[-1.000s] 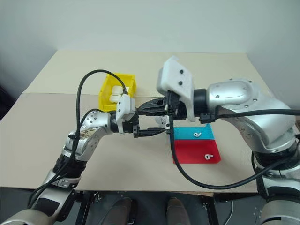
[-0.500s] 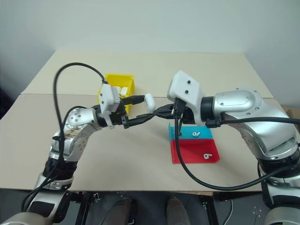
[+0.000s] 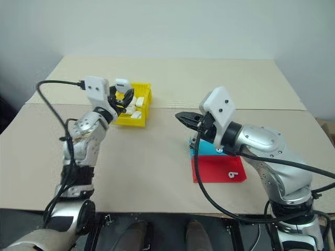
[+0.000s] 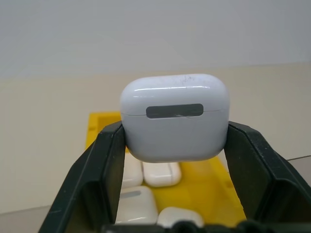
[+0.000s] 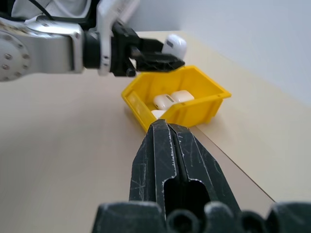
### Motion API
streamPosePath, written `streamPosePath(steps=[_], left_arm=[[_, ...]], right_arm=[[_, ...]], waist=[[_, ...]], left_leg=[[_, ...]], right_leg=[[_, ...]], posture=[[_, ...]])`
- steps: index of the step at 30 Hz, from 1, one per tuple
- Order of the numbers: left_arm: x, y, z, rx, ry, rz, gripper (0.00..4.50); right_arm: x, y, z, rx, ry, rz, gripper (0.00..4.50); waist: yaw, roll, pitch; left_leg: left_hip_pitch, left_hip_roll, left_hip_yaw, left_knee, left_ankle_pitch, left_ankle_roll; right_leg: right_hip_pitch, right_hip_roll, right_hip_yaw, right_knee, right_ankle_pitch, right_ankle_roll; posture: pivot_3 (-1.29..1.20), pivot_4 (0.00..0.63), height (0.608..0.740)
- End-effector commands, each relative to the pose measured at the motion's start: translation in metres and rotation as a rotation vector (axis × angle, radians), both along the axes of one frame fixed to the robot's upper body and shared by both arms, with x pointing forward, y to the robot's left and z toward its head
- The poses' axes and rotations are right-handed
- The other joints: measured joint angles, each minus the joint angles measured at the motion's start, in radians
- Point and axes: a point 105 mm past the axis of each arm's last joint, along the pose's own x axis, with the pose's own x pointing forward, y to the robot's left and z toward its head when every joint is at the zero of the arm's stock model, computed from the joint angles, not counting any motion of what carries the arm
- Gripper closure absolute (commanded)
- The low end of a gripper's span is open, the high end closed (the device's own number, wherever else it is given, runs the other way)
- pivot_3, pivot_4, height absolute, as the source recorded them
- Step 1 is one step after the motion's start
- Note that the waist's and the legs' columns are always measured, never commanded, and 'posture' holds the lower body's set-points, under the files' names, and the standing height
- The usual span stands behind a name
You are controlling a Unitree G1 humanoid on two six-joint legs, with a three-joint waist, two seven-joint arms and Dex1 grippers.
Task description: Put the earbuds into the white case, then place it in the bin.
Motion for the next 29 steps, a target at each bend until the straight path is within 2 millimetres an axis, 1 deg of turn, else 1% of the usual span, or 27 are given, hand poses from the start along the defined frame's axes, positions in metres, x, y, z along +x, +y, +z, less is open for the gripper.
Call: streamPosePath(steps=[1,2,3,4,5,6,7,8,10,13,15,18,19,21,23,27,29], left_arm=[[0.013,-0.008,0.008,0.094,-0.06,0.01,1.74],[0.017,-0.011,0.004,0.106,-0.04,-0.003,1.74],[0.021,-0.011,0.0,0.135,-0.026,0.004,1.01],[0.024,-0.011,-0.002,0.15,-0.018,0.011,0.76],[0.025,-0.01,-0.004,0.159,-0.021,0.012,0.43],[0.024,-0.006,-0.002,0.144,-0.027,0.017,0.15],[0.022,-0.003,0.001,0.122,-0.039,0.012,0.03],[0.021,-0.001,0.003,0.107,-0.049,0.009,0.03],[0.007,0.003,0.01,0.06,-0.062,-0.101,0.03],[-0.021,0.011,0.016,0.104,-0.082,-0.205,0.03],[-0.045,0.017,0.018,0.144,-0.086,-0.26,0.03],[-0.088,0.025,0.023,0.202,-0.092,-0.347,0.03],[-0.105,0.027,0.024,0.226,-0.086,-0.388,0.03],[-0.137,0.032,0.023,0.294,-0.075,-0.448,0.03],[-0.161,0.034,0.02,0.337,-0.062,-0.495,0.03],[-0.195,0.033,0.011,0.364,0.036,-0.581,0.03],[-0.205,0.032,0.005,0.369,0.063,-0.611,0.03]], right_arm=[[-0.005,0.005,0.007,-0.01,-0.057,-0.022,4.47],[-0.007,0.006,0.005,-0.028,-0.065,-0.025,4.47],[-0.009,0.008,0.004,-0.037,-0.068,-0.021,4.5],[-0.01,0.009,0.003,-0.042,-0.07,-0.018,4.5],[-0.012,0.01,0.003,-0.042,-0.071,-0.017,4.5],[-0.014,0.01,0.002,-0.04,-0.07,-0.017,4.5],[-0.015,0.01,0.001,-0.04,-0.069,-0.018,4.5],[-0.016,0.009,0.001,-0.04,-0.069,-0.019,4.5],[-0.017,0.007,-0.001,-0.028,-0.06,-0.038,4.5],[-0.017,-0.001,-0.01,-0.024,-0.045,-0.078,4.5],[-0.014,-0.012,-0.023,-0.039,-0.026,-0.141,4.5],[-0.016,-0.032,-0.04,-0.035,0.007,-0.209,4.5],[-0.017,-0.039,-0.045,-0.051,0.014,-0.222,4.5],[-0.021,-0.048,-0.05,-0.073,0.019,-0.227,4.5],[-0.023,-0.056,-0.053,-0.086,0.021,-0.226,4.5],[-0.026,-0.067,-0.057,-0.125,0.008,-0.239,4.5],[-0.032,-0.069,-0.059,-0.137,0.023,-0.218,4.5]], waist=[[0.0,0.0,0.0],[0.001,0.0,0.0],[0.002,0.0,0.0],[0.001,0.0,0.0],[0.0,0.0,0.0],[0.0,0.0,0.0],[-0.002,0.0,0.0],[-0.004,0.0,0.0],[-0.01,0.0,0.0],[-0.02,0.0,0.0],[-0.021,0.0,0.0],[-0.016,0.0,0.0],[-0.014,0.0,0.0],[-0.013,0.0,0.0],[-0.012,0.0,0.0],[-0.006,0.0,0.0],[-0.006,0.0,0.0]], left_leg=[[0.0,0.0,0.0,0.0,0.0,0.0],[0.0,0.0,0.0,0.0,0.0,0.0],[-0.001,-0.001,0.0,0.0,0.0,0.0],[-0.001,-0.001,0.001,0.0,0.0,0.0],[-0.001,-0.001,0.001,0.0,0.0,0.0],[-0.001,-0.001,0.001,0.0,0.0,0.0],[-0.001,-0.001,0.001,0.0,0.0,0.0],[-0.001,0.0,0.0,0.0,0.0,0.0],[-0.001,0.0,0.0,-0.001,0.0,0.0],[0.0,0.001,0.0,-0.002,0.0,0.0],[0.0,0.001,0.0,-0.002,0.0,0.0],[0.0,0.001,0.0,-0.002,0.0,0.0],[0.0,0.001,0.0,-0.002,0.0,0.0],[0.0,0.002,0.001,-0.002,0.0,0.0],[0.002,0.003,0.001,-0.002,0.0,0.0],[0.01,0.004,0.003,-0.002,0.0,0.0],[0.015,0.004,0.006,-0.003,0.0,0.0]], right_leg=[[0.0,0.0,0.0,-0.001,0.0,0.0],[0.0,0.0,0.0,-0.001,0.0,0.0],[0.0,0.0,0.0,-0.001,0.0,0.0],[0.0,-0.001,0.0,-0.001,0.0,0.0],[0.0,-0.001,0.0,-0.001,0.0,0.0],[0.0,-0.001,0.0,-0.001,0.0,0.0],[0.0,0.0,0.0,-0.001,0.0,0.0],[-0.001,0.0,0.0,-0.001,0.0,0.0],[-0.001,0.0,0.0,-0.001,0.0,0.0],[-0.001,0.0,0.001,0.001,0.0,0.0],[-0.001,0.0,0.001,0.001,0.0,0.0],[-0.001,0.0,0.001,0.001,0.0,0.0],[0.0,-0.001,0.001,0.0,0.0,0.0],[-0.001,-0.001,0.001,0.0,0.0,0.0],[0.0,-0.001,0.001,0.0,0.0,0.0],[0.008,0.0,0.001,0.0,-0.002,-0.002],[0.013,0.0,0.001,-0.002,-0.003,-0.002]], posture=[[0.0,0.15,0.74],[0.0,0.15,0.74],[0.0,0.15,0.74],[0.0,0.15,0.74],[0.0,0.15,0.74],[0.0,0.15,0.74],[0.0,0.15,0.74],[0.0,0.15,0.74],[0.0,0.15,0.74],[0.0,0.15,0.74],[0.0,0.15,0.74],[0.0,0.15,0.74],[0.0,0.15,0.74],[0.0,0.15,0.74],[0.0,0.15,0.74],[0.0,0.15,0.74],[0.0,0.15,0.74]])
